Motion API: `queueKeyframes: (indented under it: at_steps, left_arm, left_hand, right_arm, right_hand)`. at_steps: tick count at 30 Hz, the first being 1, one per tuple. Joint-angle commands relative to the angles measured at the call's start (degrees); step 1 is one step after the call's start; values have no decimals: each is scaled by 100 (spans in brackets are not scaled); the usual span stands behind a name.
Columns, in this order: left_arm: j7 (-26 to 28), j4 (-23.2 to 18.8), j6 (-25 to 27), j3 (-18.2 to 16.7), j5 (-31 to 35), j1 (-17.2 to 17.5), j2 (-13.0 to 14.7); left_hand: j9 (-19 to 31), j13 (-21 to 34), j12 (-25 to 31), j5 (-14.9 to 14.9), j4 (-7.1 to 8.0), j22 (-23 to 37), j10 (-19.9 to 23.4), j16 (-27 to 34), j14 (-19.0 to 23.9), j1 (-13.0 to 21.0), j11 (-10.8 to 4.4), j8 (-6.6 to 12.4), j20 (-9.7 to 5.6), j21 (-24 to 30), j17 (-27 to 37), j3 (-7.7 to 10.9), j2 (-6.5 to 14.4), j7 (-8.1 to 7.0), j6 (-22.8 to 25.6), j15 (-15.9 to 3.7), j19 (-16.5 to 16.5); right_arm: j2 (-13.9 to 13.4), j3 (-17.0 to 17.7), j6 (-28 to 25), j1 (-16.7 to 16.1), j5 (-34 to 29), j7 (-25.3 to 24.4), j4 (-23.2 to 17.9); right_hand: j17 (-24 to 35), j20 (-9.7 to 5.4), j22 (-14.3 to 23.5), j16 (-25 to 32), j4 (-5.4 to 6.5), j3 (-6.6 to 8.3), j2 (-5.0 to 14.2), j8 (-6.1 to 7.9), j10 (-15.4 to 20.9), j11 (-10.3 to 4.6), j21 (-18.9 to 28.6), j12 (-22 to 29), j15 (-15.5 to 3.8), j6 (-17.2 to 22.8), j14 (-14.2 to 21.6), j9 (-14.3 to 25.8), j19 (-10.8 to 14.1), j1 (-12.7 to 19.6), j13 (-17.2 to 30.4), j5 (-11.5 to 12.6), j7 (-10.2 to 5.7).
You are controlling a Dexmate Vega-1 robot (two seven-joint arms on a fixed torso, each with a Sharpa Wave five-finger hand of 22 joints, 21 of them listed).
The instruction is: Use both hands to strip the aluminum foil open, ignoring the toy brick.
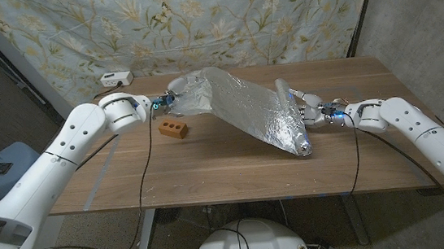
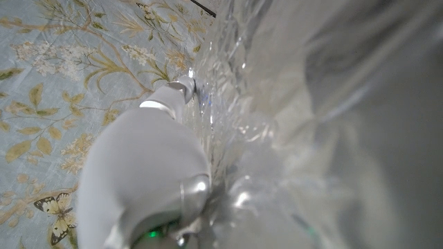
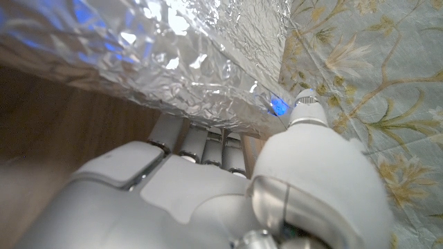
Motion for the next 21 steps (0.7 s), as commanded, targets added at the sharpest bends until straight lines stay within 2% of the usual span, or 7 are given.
queueKeyframes:
  at_steps: [1, 5, 8, 13, 18, 20, 21]
  left_arm:
    - [-211, 65, 137, -6, -87, -18, 90]
    - [-336, 67, 176, -7, -61, -15, 144]
    - [-445, 66, 210, -4, -33, -24, 180]
    - [-728, 111, 315, 37, 29, -74, 237]
    - [-986, 149, 410, 72, 82, -101, 285]
    - [-1110, 172, 441, 82, 100, -108, 295]
    - [-1123, 164, 442, 76, 99, -95, 299]
  left_hand:
    - [20, 15, -26, -13, -9, 9, 62, -26, -40, 9, -82, 12, -1, 55, 33, 31, -73, -5, 48, 5, -36]
    - [-20, -153, -251, -41, 69, 0, -182, -153, -217, -176, 8, -168, 78, 55, -16, -28, -134, 68, -257, 134, -180]
    - [-38, -236, -334, -82, 111, -7, -246, -198, -330, -310, 11, -248, 112, 52, -18, -117, -208, 142, -374, 198, -231]
    - [-95, -361, -566, -158, 175, -26, -635, -366, -548, -556, 236, -514, 242, 2, -149, -227, -262, 275, -744, 341, -434]
    - [-167, -497, -784, -247, 256, -41, -979, -532, -771, -853, 427, -763, 370, -54, -298, -351, -350, 410, -1048, 548, -594]
    - [-214, -587, -923, -302, 299, -49, -1183, -620, -926, -1015, 535, -917, 444, -98, -376, -410, -382, 484, -1253, 685, -697]
    - [-231, -620, -990, -323, 312, -52, -1296, -651, -988, -1072, 553, -963, 465, -114, -404, -430, -393, 475, -1307, 729, -729]
  right_arm:
    - [7, 61, 79, -165, 100, -128, -223]
    - [0, 81, 126, -241, 129, -177, -318]
    - [-14, 108, 160, -310, 164, -214, -395]
    - [-59, 157, 201, -433, 227, -291, -527]
    - [-108, 185, 236, -540, 278, -343, -633]
    - [-120, 194, 246, -575, 302, -365, -667]
    - [-129, 192, 251, -585, 304, -370, -682]
  right_hand:
    - [9, 41, 14, -23, -7, -24, 17, -14, -4, 2, -8, -26, 6, -4, 15, 31, 0, -29, 16, 14, 2]
    - [9, 43, 14, -24, -15, -16, 34, -8, 3, 13, -13, -27, 8, 2, 23, 31, 5, -7, 21, 26, 4]
    - [8, 43, 14, -26, -20, -12, 45, -3, 11, 6, -16, -28, 9, 9, 27, 31, 12, 7, 26, 35, 3]
    - [6, 42, 15, -28, -25, -6, 64, 3, 19, 22, -26, -30, 15, 14, 38, 31, 8, 26, 32, 46, 0]
    - [2, 46, 15, -34, -27, -10, 69, 15, 31, 9, -31, -30, 3, 40, 46, 31, 16, 32, 39, 52, -2]
    - [0, 45, 15, -37, -29, -13, 67, 16, 25, 4, -37, -34, 0, 39, 45, 31, 9, 34, 42, 54, -9]
    - [0, 46, 15, -38, -28, -13, 70, 17, 23, 13, -37, -36, 1, 41, 44, 31, 12, 33, 43, 55, -8]
